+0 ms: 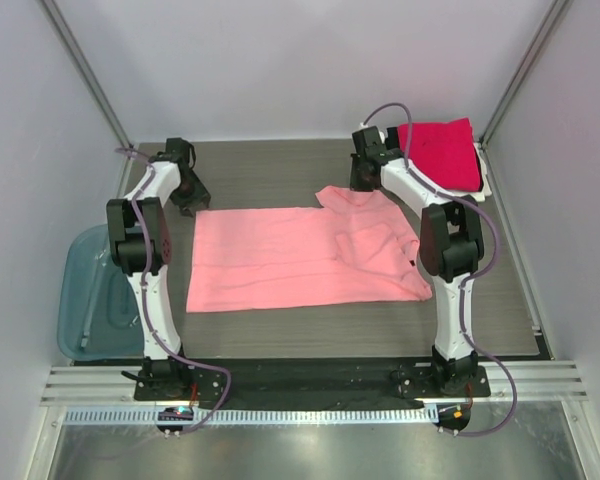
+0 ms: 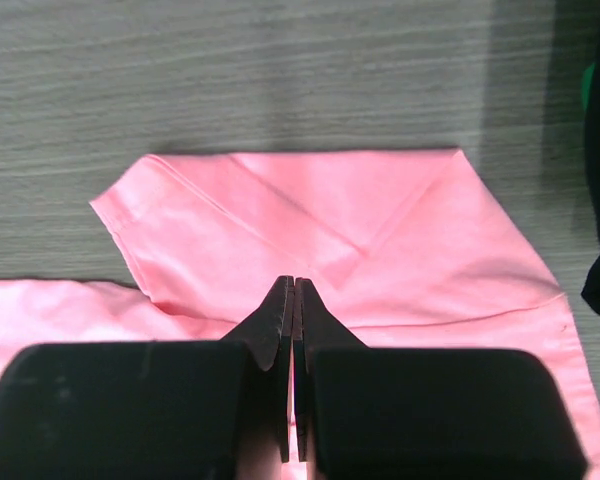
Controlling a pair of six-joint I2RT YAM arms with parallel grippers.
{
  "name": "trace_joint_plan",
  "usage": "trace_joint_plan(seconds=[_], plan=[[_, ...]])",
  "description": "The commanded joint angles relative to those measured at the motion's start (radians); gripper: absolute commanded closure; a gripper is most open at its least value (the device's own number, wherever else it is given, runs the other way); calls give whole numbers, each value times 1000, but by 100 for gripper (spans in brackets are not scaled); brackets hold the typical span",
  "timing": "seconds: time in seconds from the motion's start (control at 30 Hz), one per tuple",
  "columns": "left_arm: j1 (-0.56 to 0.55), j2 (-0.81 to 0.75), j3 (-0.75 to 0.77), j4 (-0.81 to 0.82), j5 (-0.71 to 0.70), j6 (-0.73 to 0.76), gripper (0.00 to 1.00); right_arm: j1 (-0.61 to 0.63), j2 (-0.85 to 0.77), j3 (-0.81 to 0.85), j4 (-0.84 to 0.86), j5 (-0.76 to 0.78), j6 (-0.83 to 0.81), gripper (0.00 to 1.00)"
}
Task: Fold and stack the t-shirts
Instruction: Fold the tshirt
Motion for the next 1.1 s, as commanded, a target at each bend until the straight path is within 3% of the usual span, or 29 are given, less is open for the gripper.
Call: trace_joint_plan(seconds=[0.0,0.07,0.1,0.17,0.2,0.27,0.57,0.77,1.07], plan=[[3,-13,-2,-7,-6,-16,48,3,-67,-18,43,-6,10,99],[2,-22,-33,8,0,-16,50,3,-57,-6,35,-3,4,99],[0,-27,-42,13,6,-18,50,1,-46,18,25,-5,-5,77],[0,-37,-70,26,9,-19,53,3,1,80,-24,-11,-8,45],[-1,-41,-79,39,10,-19,53,3,15,100,-41,-12,-5,41],[-3,-45,-97,49,12,-19,57,1,48,123,-74,-11,0,39],[-9,-21,-71,57,29,-6,95,1,94,126,-97,-9,23,41],[-9,-28,-67,42,14,8,98,1,161,175,-137,3,53,51],[-7,-28,-57,34,9,11,99,1,152,151,-161,86,64,55]])
